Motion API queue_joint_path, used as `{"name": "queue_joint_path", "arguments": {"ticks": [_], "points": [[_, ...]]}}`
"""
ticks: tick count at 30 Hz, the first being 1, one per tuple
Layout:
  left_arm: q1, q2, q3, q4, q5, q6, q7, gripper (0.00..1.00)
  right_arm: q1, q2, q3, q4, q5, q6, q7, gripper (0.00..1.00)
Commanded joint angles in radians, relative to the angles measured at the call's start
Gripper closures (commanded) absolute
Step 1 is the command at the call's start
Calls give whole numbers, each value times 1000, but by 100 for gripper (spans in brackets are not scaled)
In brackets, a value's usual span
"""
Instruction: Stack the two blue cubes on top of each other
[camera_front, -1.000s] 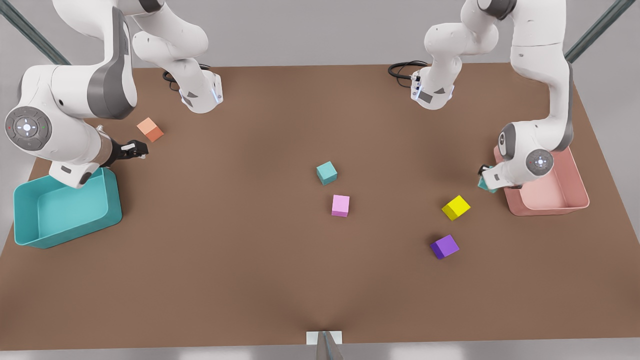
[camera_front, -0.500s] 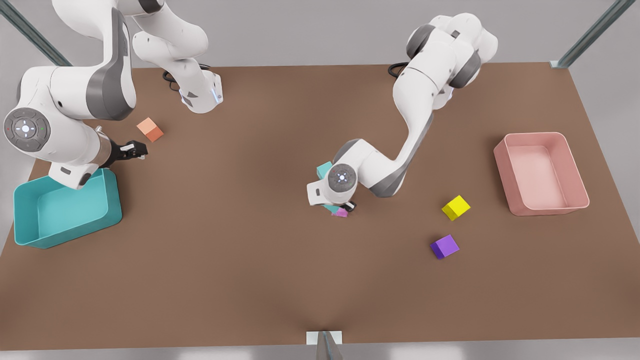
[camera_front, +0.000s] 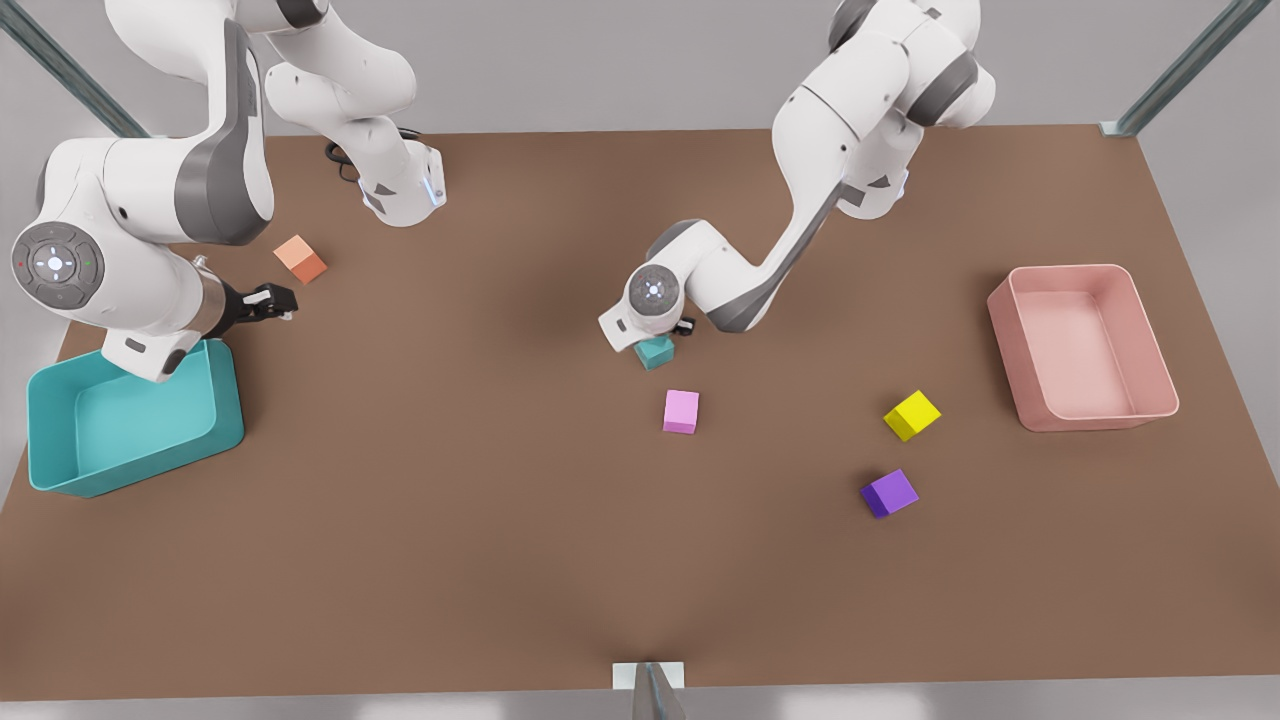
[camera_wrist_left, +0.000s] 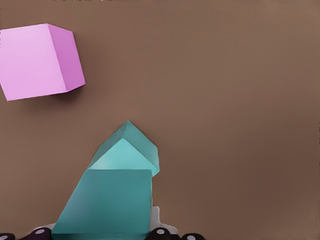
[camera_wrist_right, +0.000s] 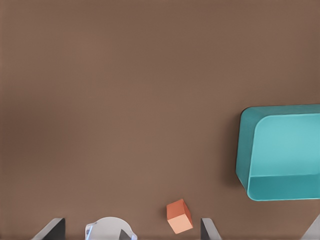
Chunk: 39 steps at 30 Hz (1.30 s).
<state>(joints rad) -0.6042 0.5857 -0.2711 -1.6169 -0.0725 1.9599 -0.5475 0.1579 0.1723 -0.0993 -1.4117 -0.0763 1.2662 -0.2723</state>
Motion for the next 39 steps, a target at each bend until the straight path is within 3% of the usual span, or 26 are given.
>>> {"name": "queue_joint_path", "arguments": {"ticks": [1, 13, 14, 15, 31, 37, 39], "points": [[1, 3, 0, -1, -3, 77, -355, 29, 0, 1, 0, 0, 1, 1, -5, 0], [12, 26, 0, -34, 0, 125, -362, 29, 0, 4, 0, 2, 1, 1, -5, 0], [12, 26, 0, -34, 0, 125, -362, 19, 0, 4, 0, 2, 1, 1, -5, 0], [12, 26, 0, -34, 0, 125, -361, 0, 0, 4, 0, 2, 1, 1, -5, 0], [17, 13, -22, -6, -24, 88, -448, 0, 0, 10, -10, 2, 4, 1, -7, 0], [32, -58, -22, 9, 10, -119, -467, 0, 0, 10, -13, 2, 4, 1, -21, 0], [112, -96, -20, 119, 25, -352, -347, 0, 0, 10, -11, 2, 4, 1, -21, 0]]}}
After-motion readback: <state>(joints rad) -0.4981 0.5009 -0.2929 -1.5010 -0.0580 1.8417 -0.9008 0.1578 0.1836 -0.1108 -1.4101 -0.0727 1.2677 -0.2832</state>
